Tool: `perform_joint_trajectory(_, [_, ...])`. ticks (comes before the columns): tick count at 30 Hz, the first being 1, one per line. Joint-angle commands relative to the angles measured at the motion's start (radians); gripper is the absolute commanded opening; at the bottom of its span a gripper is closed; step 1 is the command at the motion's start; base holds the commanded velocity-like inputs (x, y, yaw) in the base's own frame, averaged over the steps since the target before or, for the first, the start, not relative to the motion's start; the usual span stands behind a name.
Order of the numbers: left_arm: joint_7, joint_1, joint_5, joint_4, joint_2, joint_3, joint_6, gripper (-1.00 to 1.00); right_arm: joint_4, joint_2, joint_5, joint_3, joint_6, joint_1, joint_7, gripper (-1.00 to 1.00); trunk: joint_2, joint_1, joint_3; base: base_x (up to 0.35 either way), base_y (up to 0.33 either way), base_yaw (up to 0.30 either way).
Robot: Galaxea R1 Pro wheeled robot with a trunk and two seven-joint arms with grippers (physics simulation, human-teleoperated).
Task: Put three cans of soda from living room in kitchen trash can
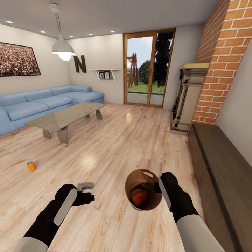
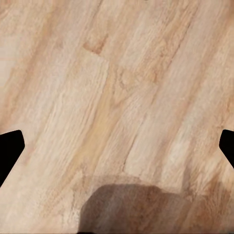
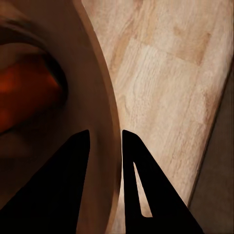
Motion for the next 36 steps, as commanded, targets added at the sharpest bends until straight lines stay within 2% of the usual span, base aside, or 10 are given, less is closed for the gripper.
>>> perform_joint_trajectory(1, [0.0, 0.0, 0.0, 0.0, 0.002, 0.0, 0.0, 1.0, 0.0, 0.0, -0.029, 0.001, 0.0, 0.0, 0.003, -1.0, 0.0, 0.0, 0.0, 0.0, 0.0, 0.224])
perform_joint_trajectory(5, [-0.002, 0.0, 0.003, 0.0, 0.043, 0.001, 0.0, 1.0, 0.0, 0.001, -0.028, 0.002, 0.0, 0.0, 0.003, -1.0, 0.0, 0.0, -0.001, 0.0, 0.0, 0.244])
perform_joint_trajectory(8, [-0.003, 0.0, 0.004, 0.0, 0.057, 0.001, 0.0, 1.0, 0.0, 0.002, -0.028, 0.002, 0.0, 0.0, 0.003, -1.0, 0.0, 0.0, -0.003, 0.0, 0.0, 0.257])
perform_joint_trajectory(36, [-0.004, 0.0, 0.005, 0.0, 0.062, 0.001, 0.0, 1.0, 0.008, 0.001, -0.027, 0.004, 0.0, 0.0, 0.0, -1.0, 0.0, 0.0, -0.015, 0.0, 0.0, 0.263])
